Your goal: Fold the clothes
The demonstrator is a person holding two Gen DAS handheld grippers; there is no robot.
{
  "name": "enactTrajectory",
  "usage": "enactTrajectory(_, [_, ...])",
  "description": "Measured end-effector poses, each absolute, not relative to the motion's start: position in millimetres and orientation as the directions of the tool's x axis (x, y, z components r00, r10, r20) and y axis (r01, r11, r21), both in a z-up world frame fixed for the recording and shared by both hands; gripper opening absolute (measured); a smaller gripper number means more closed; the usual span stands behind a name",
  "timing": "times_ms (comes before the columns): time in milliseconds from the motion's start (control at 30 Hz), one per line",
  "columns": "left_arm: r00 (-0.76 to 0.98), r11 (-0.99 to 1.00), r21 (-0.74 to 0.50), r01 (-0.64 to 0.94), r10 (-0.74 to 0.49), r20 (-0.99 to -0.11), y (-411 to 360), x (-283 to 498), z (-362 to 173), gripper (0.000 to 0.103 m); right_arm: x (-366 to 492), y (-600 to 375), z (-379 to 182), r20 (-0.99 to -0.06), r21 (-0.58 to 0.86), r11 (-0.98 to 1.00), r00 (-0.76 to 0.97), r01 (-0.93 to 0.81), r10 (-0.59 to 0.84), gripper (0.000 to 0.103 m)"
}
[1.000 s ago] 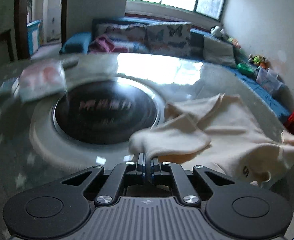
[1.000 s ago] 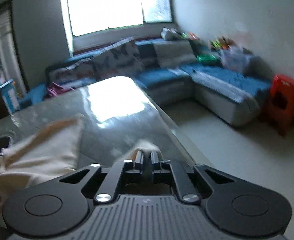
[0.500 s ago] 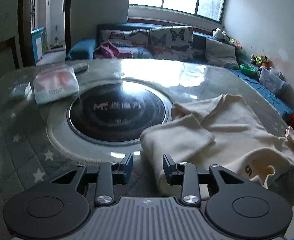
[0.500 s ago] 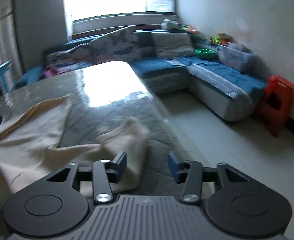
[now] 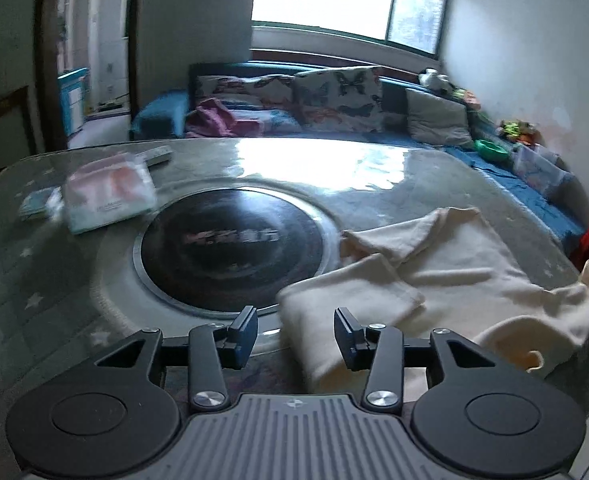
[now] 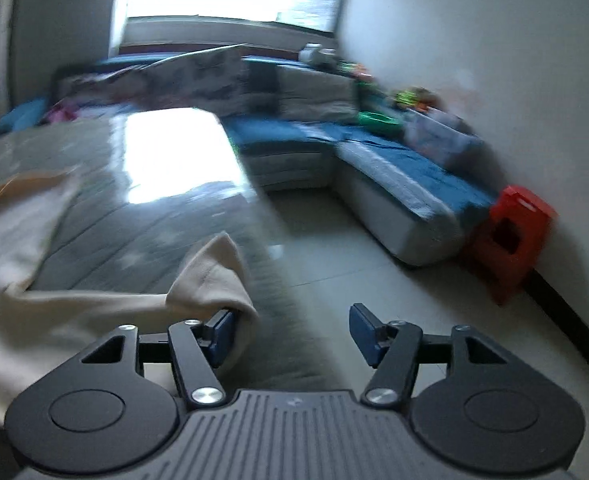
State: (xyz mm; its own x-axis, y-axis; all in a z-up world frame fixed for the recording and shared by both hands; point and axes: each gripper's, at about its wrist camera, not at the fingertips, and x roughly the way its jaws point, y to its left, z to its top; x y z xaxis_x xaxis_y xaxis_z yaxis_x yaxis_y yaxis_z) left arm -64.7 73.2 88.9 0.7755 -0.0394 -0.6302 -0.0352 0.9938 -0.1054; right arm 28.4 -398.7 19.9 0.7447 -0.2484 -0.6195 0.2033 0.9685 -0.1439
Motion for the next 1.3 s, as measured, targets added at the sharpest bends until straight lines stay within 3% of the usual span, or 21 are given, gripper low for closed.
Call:
enactTrajectory(133, [0.764, 0.991, -0.123, 0.048, -0.116, -0.635, 51, -47, 85, 0.044, 22, -407, 30, -0.602, -0.157, 0.958, 0.745, 0.242, -0.287, 0.064])
enactTrajectory(300, [0.734, 0.977, -0.145, 0.155, -0.212, -0.645, 16, -19, 76, 0.04, 20, -397, 43, -0.6, -0.127, 0.973, 0.767, 0.191, -0.229, 0.065])
enactTrajectory(567, [0.653, 0.954, -0.178, 0.242, -0.296, -0.697, -20, 29, 50, 0.034, 51, -335, 52, -0.623, -0.053, 0.994, 0.781, -0.092, 0.039, 0.066])
enactTrajectory(833, [0.628, 0.953, -0.218, 0.211, -0.303, -0.717, -15, 73, 37, 0.034, 100, -265, 53, -0.649, -0.034, 0.948, 0.728, -0.316, 0.22, 0.066])
enactTrajectory(1033, [0.646, 0.969, -0.182, 0.166, -0.246, -0.723, -1, 100, 36, 0.034, 141, -226, 40, -0.694, -0.035, 0.898, 0.658, -0.438, 0.293, 0.066])
enactTrajectory(1300, [0.675, 0.984, -0.164, 0.067, -0.166, -0.719, 25, 149, 37, 0.034, 199, -192, 14, -0.738, 0.019, 0.871, 0.58, -0.491, 0.344, 0.066])
